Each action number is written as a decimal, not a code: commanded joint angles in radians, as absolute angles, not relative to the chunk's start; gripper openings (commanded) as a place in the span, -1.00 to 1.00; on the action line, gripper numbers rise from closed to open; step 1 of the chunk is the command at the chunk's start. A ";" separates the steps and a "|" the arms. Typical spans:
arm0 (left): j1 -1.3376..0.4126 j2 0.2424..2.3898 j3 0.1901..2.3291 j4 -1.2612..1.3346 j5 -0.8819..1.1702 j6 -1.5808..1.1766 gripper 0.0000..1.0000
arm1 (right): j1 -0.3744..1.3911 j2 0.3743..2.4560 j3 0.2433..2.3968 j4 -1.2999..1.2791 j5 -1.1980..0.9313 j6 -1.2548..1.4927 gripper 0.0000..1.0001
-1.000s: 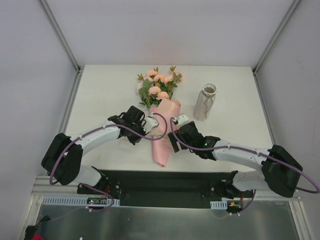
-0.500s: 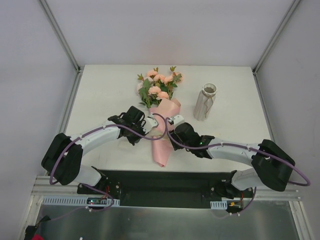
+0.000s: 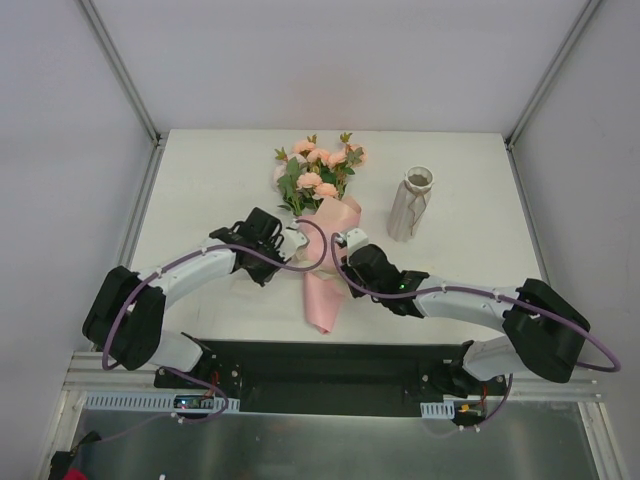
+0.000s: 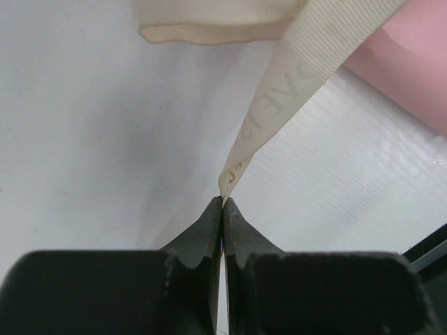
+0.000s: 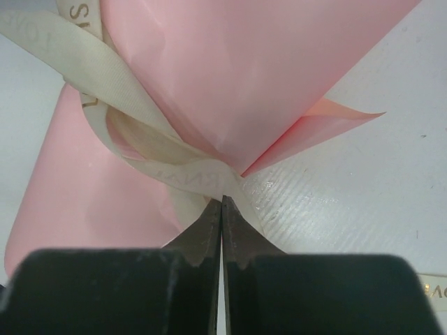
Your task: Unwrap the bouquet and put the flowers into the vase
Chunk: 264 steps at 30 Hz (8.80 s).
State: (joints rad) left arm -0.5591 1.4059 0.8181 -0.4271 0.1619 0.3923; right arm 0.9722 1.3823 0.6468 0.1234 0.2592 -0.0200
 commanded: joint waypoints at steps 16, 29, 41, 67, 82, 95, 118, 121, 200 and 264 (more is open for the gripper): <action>-0.173 1.235 0.881 -0.491 0.195 0.319 -1.00 | 0.861 0.953 0.598 -0.293 0.824 0.219 -0.98; 0.149 1.256 0.925 -0.414 -0.011 0.278 -0.97 | 0.565 0.805 0.681 -0.629 0.951 0.316 -0.82; 0.146 1.181 0.934 -0.534 0.367 0.322 0.98 | 1.037 1.044 0.880 -0.569 0.945 0.028 0.93; 0.048 1.132 0.920 -0.632 0.244 0.334 0.98 | 1.486 1.681 1.078 -0.305 0.597 -0.201 0.95; 0.048 1.120 0.917 -0.638 0.275 0.321 0.98 | 1.519 1.743 1.023 -0.189 0.968 -0.209 0.65; 0.048 1.074 0.911 -0.638 0.287 0.321 0.98 | 1.565 1.665 1.015 -0.005 1.204 -0.284 0.24; 0.043 1.103 0.948 -0.652 0.318 0.310 0.98 | 1.583 1.474 0.913 -0.226 0.872 -0.020 0.77; 0.041 1.106 0.940 -0.652 0.310 0.325 0.98 | 1.546 1.529 0.954 -0.184 0.761 -0.095 0.77; -0.244 1.247 1.187 -0.675 0.278 0.314 0.98 | 1.508 1.209 1.301 -1.535 1.471 1.216 0.63; -0.245 1.131 1.095 -0.713 0.233 0.255 0.98 | 0.753 1.322 0.761 0.273 0.385 0.054 -0.98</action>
